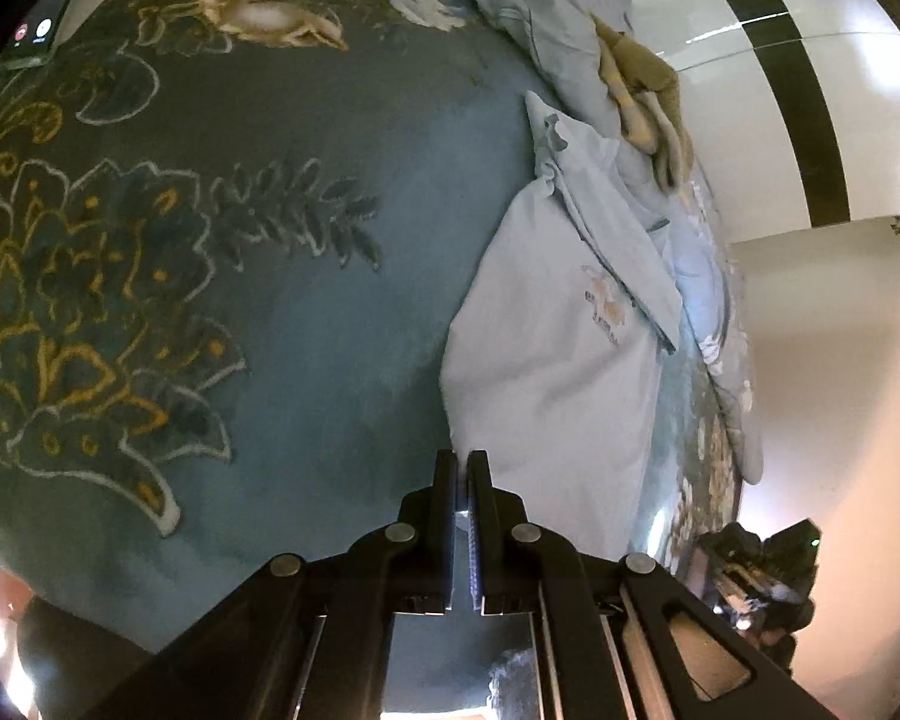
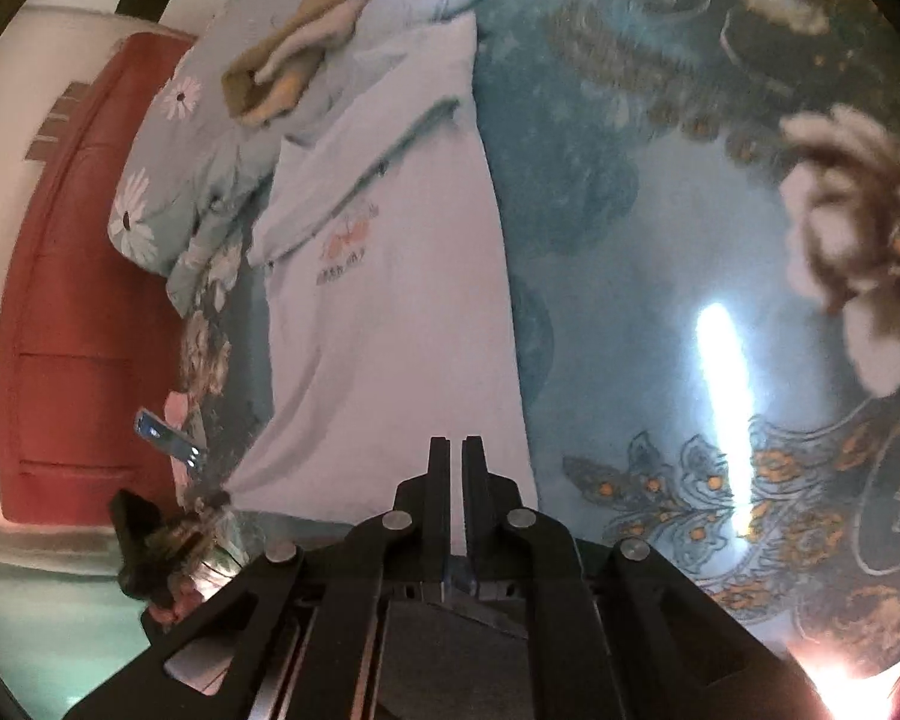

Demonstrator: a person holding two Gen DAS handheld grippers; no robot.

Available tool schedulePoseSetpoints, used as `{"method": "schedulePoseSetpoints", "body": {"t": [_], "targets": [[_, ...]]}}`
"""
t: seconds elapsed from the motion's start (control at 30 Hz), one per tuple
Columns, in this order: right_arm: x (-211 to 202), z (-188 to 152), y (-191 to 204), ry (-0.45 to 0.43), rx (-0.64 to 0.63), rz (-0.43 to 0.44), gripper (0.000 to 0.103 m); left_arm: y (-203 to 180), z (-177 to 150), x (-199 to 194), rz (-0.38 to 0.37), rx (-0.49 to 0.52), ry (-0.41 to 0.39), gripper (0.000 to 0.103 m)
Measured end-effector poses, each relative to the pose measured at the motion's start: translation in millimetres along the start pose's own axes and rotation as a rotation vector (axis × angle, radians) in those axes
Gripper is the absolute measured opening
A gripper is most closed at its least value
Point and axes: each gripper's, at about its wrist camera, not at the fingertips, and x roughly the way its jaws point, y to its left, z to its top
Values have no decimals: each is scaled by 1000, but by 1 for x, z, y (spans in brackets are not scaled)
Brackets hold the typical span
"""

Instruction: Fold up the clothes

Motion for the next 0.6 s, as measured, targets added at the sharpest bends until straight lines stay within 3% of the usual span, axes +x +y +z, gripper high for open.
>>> {"method": "schedulePoseSetpoints", "body": {"t": [0.17, 0.27, 0.47, 0.57, 0.6], "targets": [[39, -11, -16, 109, -4, -70, 13, 7, -5, 12, 55, -11, 34, 4], [53, -18, -26, 145, 22, -73, 27, 13, -9, 17, 64, -22, 49, 4], [60, -35, -40, 166, 83, -16, 33, 18, -12, 18, 59, -24, 64, 5], [62, -38, -40, 172, 105, 7, 34, 24, -13, 20, 60, -45, 72, 15], [64, -39, -39, 174, 107, 14, 34, 27, -12, 21, 62, -56, 77, 22]]}}
